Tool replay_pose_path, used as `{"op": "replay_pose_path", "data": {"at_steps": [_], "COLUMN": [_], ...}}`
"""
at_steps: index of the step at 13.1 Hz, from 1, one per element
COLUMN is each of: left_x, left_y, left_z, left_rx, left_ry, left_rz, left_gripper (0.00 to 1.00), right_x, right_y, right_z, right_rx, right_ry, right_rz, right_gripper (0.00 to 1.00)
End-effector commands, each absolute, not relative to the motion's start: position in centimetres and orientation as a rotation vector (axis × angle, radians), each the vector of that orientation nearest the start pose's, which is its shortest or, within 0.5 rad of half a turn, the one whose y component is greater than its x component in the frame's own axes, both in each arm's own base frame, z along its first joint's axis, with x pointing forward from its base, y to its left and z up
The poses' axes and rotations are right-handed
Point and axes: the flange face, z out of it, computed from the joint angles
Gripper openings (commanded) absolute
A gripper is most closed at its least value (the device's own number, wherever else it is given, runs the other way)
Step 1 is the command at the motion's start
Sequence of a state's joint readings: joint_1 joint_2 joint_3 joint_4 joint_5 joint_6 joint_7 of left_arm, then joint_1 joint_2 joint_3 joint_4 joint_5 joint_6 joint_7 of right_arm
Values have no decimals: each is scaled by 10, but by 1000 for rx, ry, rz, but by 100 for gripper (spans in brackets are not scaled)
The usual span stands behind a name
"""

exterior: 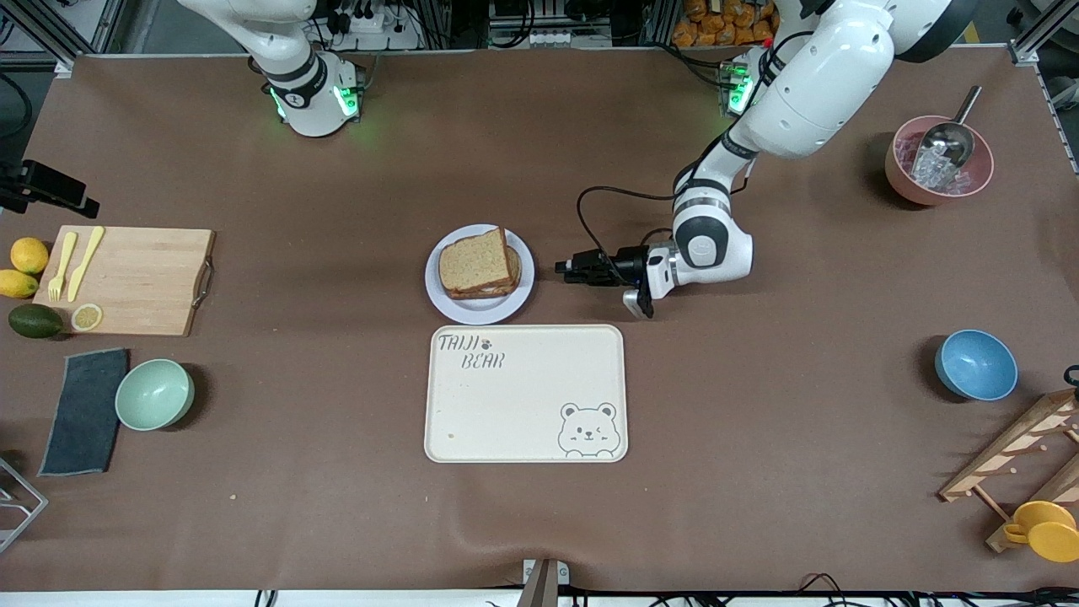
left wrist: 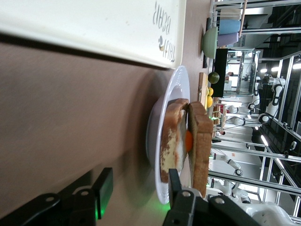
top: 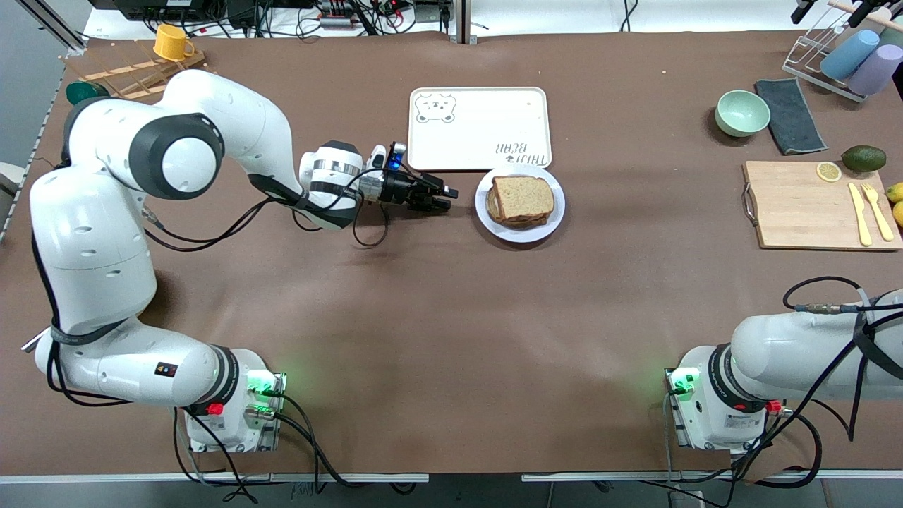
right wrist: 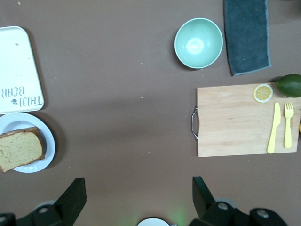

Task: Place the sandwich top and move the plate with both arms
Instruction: 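Lower the left gripper and grip the white plate rim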

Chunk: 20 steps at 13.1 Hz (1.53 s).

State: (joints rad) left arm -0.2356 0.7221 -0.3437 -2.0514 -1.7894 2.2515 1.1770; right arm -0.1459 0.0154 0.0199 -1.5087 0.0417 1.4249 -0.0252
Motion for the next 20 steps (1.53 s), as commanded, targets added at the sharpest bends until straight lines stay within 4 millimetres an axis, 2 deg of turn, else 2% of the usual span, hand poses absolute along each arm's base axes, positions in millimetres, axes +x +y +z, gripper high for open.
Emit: {"op": "replay_pose_path", "data": {"at_steps": [1,2,3,5,7,11,14,20], "left_x": [447,447,447,449,452,445,444,443], "left_y": [-355,-364,-367,-369,-375,-392,-393,-396], "left_z": [87,86,81,76,76,72,71,64], "left_rx": [1889,1885,1882,1879,1878,1873,1878,1877], "left_ry": [-10,-39,-55,-56,-60,-37,-42,-70], "left_rz": [-40,-30,-21,-17,-12,-14,-13,6], "left_gripper": [52,41,38,39,38,35,33,25], "right_x": [542,545,545,543,542,542,542,540], "right_y": [-58,-64,-68,-76,-87,-85,-85,-105], "right_z": [644,642,639,636,636,635,635,625], "right_rx": [-3079,-3085,-3096,-3131,-3128,-3127,-3126,-3081], "right_ry": [126,135,123,-38,-106,-116,-111,-20], "right_rz": [36,17,25,41,38,48,47,63], "right_gripper": [100,100,100,100,100,100,100,100]}}
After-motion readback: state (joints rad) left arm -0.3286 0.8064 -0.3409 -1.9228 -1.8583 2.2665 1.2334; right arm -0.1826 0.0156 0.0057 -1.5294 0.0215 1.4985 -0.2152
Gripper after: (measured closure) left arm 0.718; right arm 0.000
